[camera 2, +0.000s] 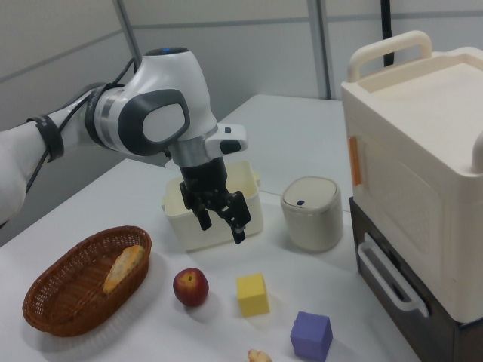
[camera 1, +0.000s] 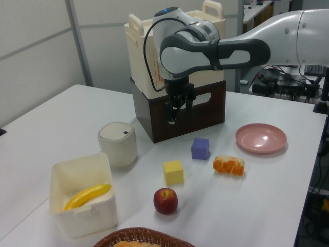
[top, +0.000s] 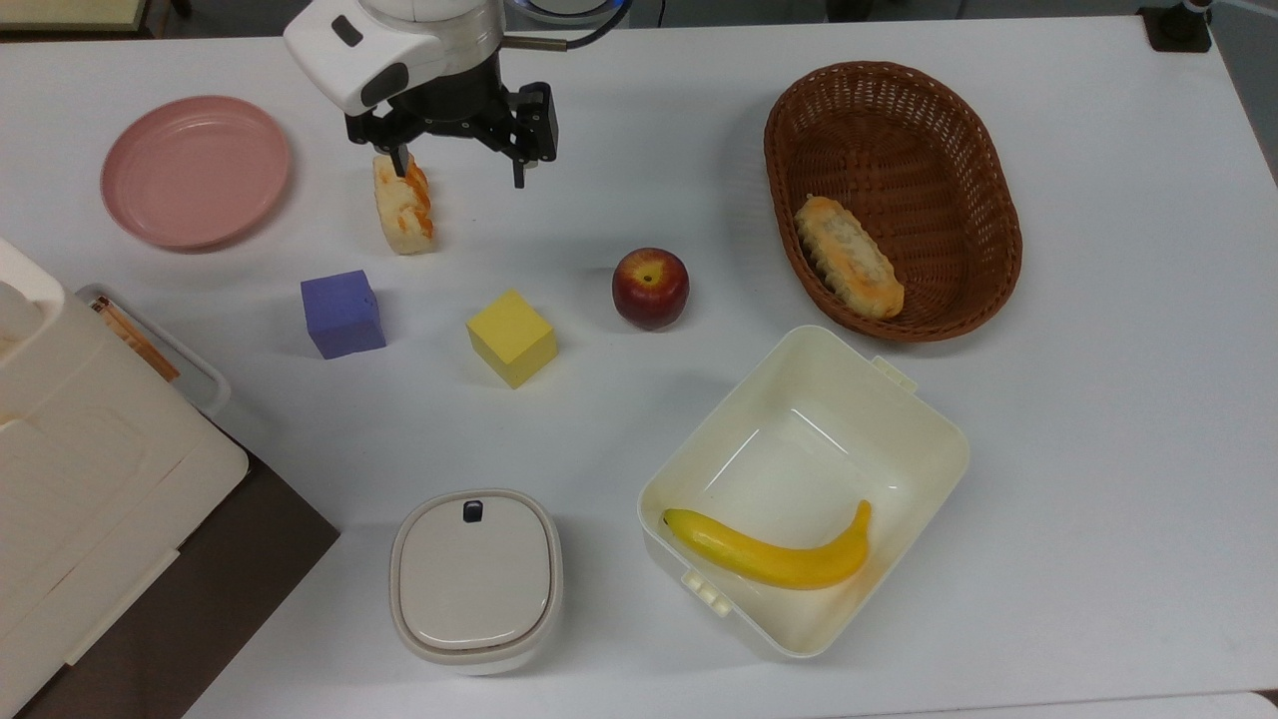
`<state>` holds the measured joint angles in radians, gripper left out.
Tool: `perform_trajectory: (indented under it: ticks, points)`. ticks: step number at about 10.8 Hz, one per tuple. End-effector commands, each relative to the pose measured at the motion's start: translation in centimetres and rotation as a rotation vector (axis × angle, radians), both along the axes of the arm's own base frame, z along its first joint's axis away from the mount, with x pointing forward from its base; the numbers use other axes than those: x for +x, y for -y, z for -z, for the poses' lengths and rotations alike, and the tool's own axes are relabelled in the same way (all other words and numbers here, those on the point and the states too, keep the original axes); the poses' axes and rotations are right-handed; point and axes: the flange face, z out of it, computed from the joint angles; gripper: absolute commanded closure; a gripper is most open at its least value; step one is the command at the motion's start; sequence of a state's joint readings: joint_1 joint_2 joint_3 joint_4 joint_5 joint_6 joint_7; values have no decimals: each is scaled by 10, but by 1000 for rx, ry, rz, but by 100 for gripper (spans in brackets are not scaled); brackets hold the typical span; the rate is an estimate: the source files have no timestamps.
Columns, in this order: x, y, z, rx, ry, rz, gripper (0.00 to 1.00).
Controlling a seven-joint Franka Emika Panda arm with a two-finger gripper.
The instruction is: Put the bread in the basket
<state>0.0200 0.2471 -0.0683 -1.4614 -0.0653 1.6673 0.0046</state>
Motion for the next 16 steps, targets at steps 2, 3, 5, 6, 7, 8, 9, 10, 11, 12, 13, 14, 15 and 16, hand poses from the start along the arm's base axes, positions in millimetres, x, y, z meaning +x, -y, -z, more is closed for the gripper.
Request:
perform_trajectory:
  ticks: [2, 3, 5, 6, 7, 8, 9, 10, 11, 12, 13, 14, 15, 16]
  points:
    - [-5, 8, -7, 68, 9, -49, 0]
    - [-5, 8, -7, 68, 7, -58, 0]
    - [-6, 9, -7, 69, 6, -61, 0]
    - [-6, 10, -7, 67, 5, -59, 0]
    - [-6, 10, -7, 68, 5, -64, 0]
    - [-6, 10, -7, 68, 5, -64, 0]
    - [-5, 10, -7, 69, 6, -73, 0]
    - [-6, 11, -7, 68, 5, -99, 0]
    - [-6, 12, -7, 69, 4, -110, 0]
    - [-6, 12, -8, 68, 6, -110, 0]
    - [-6, 12, -7, 70, 5, -110, 0]
    - [-6, 13, -7, 68, 5, -109, 0]
    - [-6, 13, -7, 68, 5, -107, 0]
    - [-8, 15, -14, 67, 18, -108, 0]
